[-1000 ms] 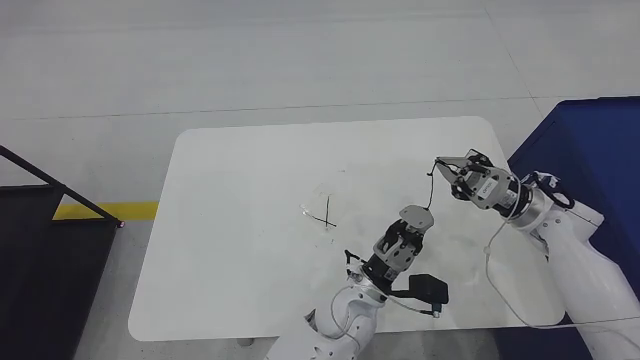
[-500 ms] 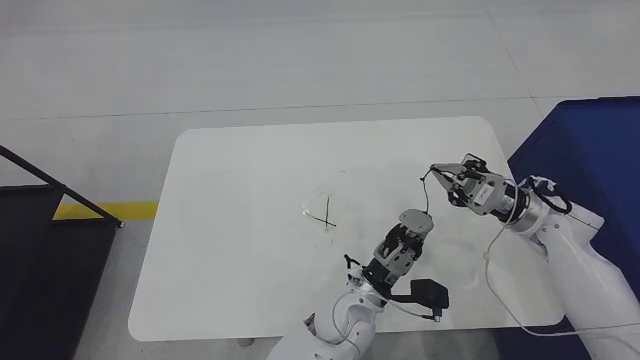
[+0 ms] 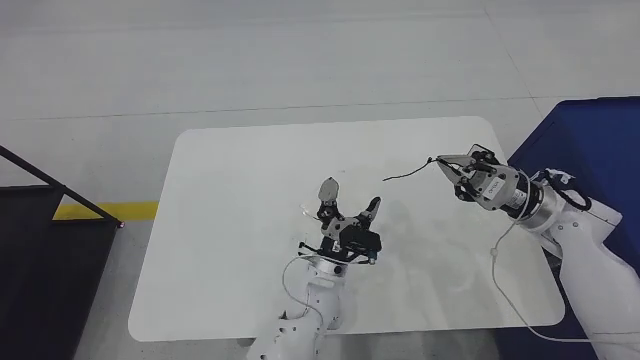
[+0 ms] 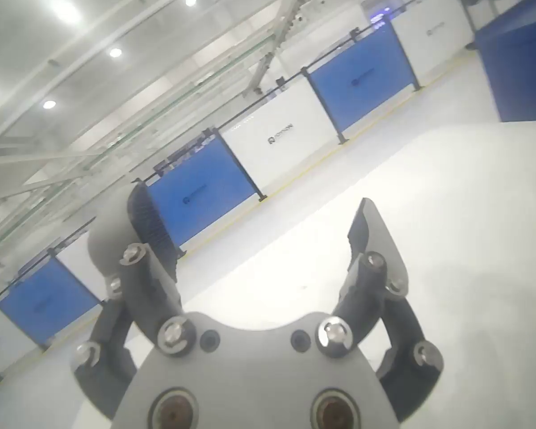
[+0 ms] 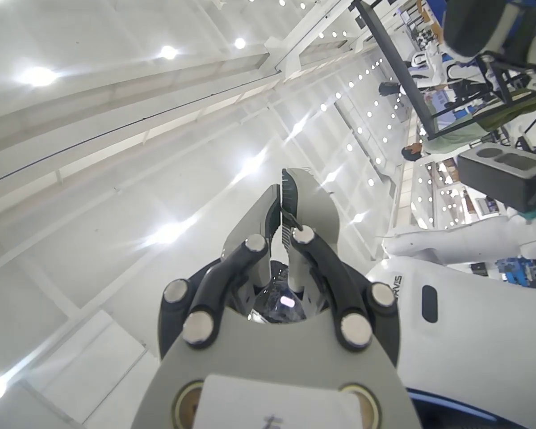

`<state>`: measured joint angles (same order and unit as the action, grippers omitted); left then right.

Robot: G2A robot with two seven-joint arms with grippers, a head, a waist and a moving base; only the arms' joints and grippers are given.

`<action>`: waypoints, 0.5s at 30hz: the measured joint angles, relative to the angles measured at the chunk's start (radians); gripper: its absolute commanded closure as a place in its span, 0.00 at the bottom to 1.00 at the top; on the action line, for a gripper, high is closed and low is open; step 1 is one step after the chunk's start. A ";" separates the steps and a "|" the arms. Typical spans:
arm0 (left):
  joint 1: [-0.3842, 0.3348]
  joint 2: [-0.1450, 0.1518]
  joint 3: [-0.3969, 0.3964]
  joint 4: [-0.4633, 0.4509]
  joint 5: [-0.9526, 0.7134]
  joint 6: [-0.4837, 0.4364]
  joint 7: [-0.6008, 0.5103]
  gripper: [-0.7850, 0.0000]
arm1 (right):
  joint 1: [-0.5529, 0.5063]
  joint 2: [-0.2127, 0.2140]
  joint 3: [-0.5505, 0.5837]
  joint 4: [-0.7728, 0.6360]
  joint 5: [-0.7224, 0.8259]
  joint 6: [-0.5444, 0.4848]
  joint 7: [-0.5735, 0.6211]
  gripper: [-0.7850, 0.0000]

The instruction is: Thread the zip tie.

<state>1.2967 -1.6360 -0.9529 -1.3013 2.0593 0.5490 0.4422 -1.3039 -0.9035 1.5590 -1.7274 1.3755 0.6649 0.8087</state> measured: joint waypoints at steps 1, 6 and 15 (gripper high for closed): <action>0.015 0.006 -0.022 -0.026 -0.013 -0.002 0.017 0.00 | 0.001 -0.001 -0.005 -0.001 -0.008 -0.004 -0.005 1.00; 0.138 0.050 -0.137 -0.217 -0.013 -0.143 0.113 0.00 | 0.001 -0.001 -0.008 0.000 -0.011 -0.007 -0.007 1.00; 0.407 0.123 -0.332 -0.616 0.038 -0.496 0.227 0.00 | 0.001 -0.001 -0.008 0.000 -0.010 -0.007 -0.007 1.00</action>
<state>1.7041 -1.5132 -1.2851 -1.9170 2.0970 0.0532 0.6691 -1.3025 -0.9045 1.5506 -1.7278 1.3650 0.6583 0.8019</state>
